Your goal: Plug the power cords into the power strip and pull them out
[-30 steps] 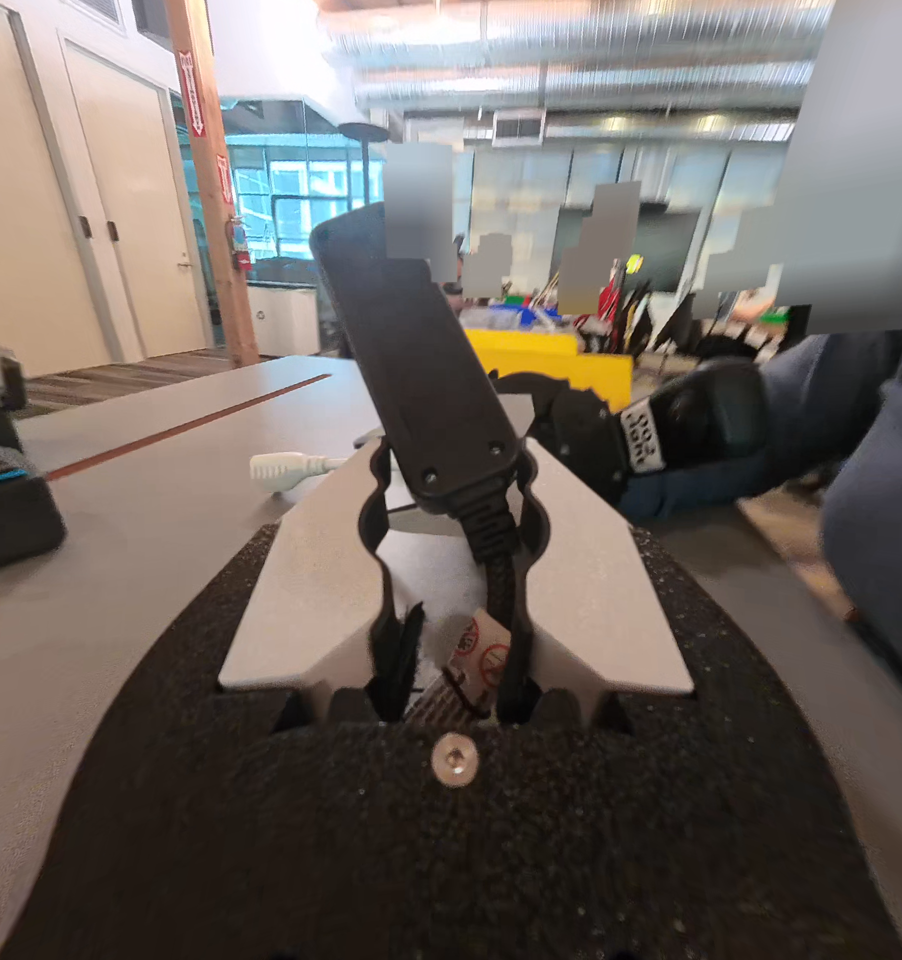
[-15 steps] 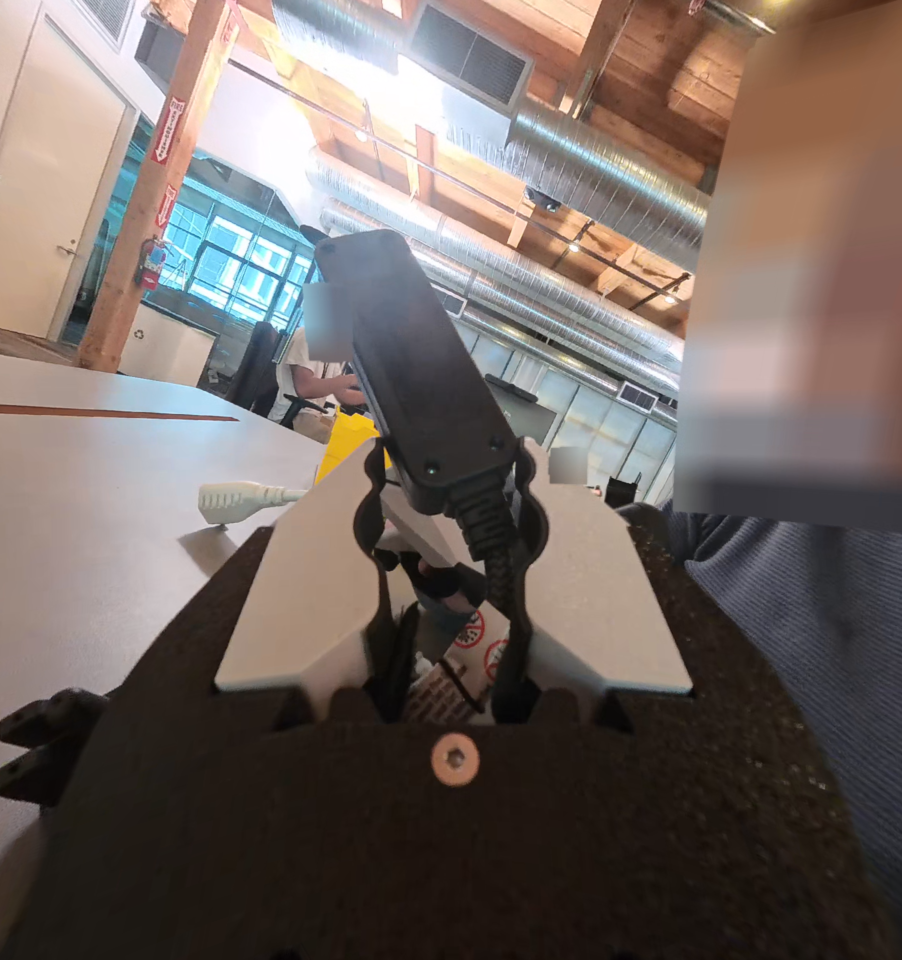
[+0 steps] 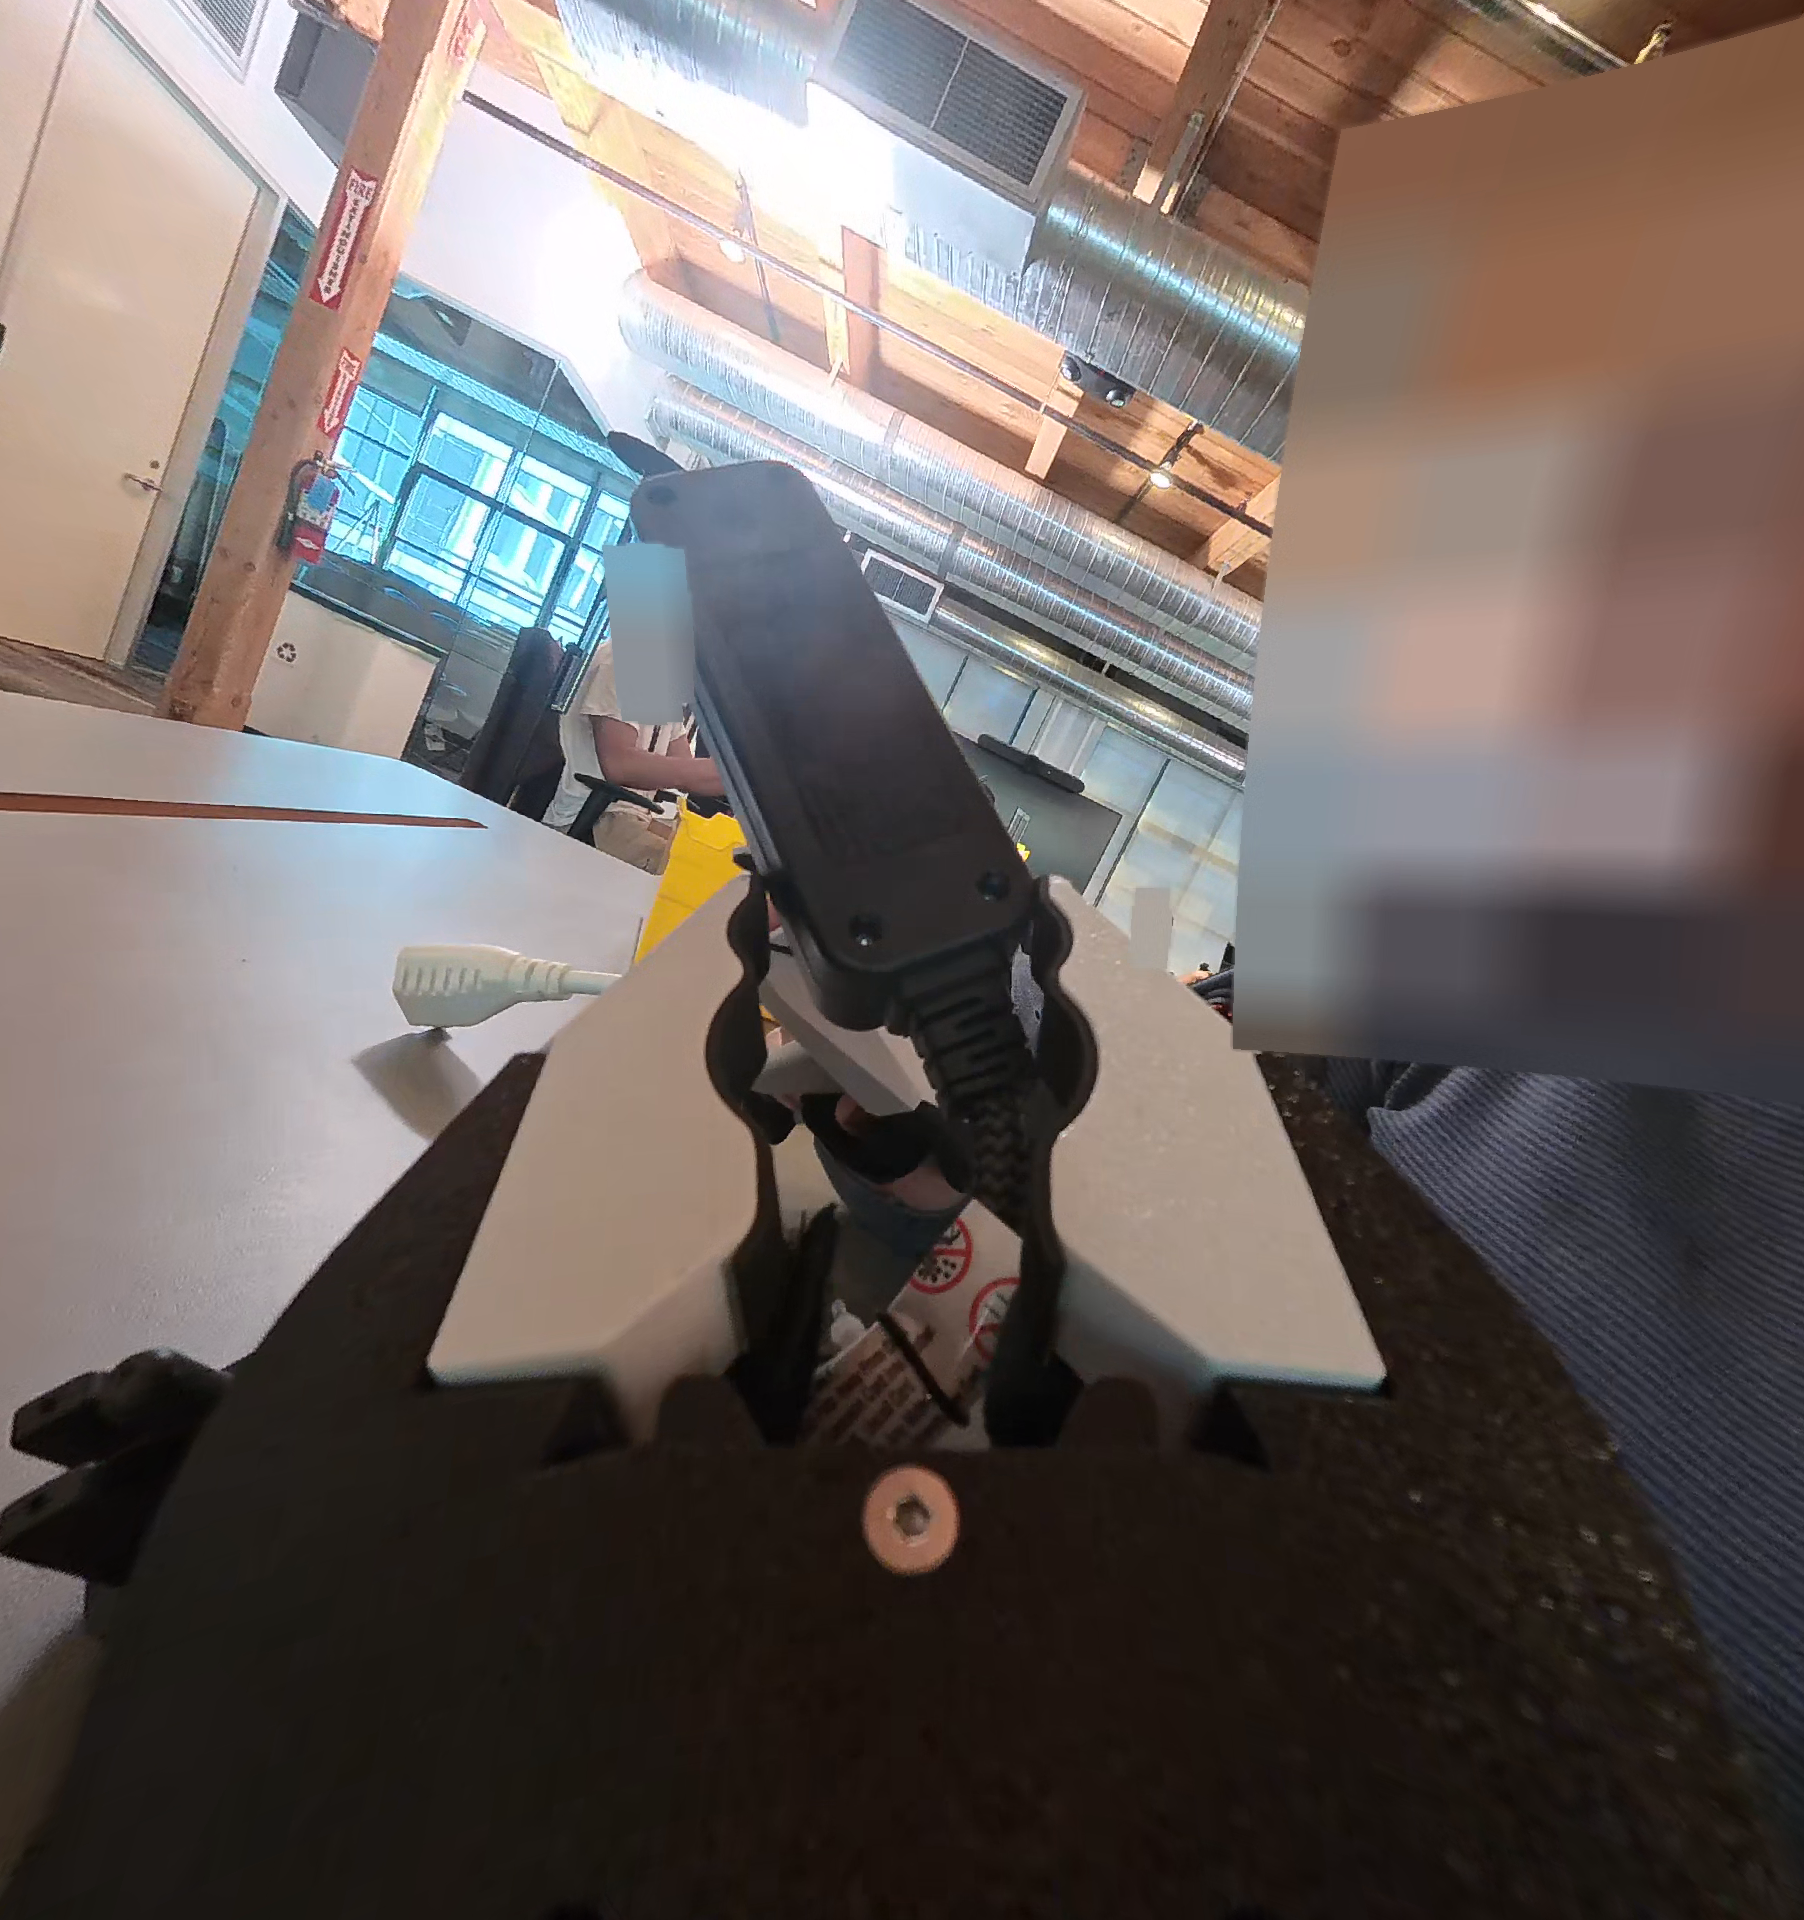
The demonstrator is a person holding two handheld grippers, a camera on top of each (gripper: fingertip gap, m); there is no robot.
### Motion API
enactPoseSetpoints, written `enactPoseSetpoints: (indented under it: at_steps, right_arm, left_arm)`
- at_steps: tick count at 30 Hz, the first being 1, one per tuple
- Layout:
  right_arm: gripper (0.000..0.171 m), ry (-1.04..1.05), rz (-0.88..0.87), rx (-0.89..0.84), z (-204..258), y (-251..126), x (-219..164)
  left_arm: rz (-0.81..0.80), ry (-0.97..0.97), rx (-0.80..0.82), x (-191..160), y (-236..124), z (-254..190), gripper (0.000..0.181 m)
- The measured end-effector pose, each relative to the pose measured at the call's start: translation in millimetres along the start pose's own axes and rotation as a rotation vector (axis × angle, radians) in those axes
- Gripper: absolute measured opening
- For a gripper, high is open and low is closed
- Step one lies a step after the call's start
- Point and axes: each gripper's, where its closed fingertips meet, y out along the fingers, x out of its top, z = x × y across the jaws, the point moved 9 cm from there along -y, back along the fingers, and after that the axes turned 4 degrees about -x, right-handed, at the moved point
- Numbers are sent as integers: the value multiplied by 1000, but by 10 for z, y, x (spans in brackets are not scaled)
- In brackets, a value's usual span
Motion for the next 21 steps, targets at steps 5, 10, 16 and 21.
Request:
enactPoseSetpoints:
  at_steps: [5, 10, 16, 21]
  right_arm:
    - [18, 14, -20, 24, 12, -1, -5]
    - [19, 30, -24, 40, 18, 2, -8]
    - [19, 35, -26, 47, 22, 2, -11]
    - [20, 38, -27, 52, 25, 4, -12]
  left_arm:
    - [-9, -6, -4, 5, -11, 2, 48]
    - [-17, -17, -10, 9, -17, 7, 48]
    - [-20, -22, -12, 9, -20, 10, 49]
    - [-21, -24, -12, 11, -23, 11, 49]
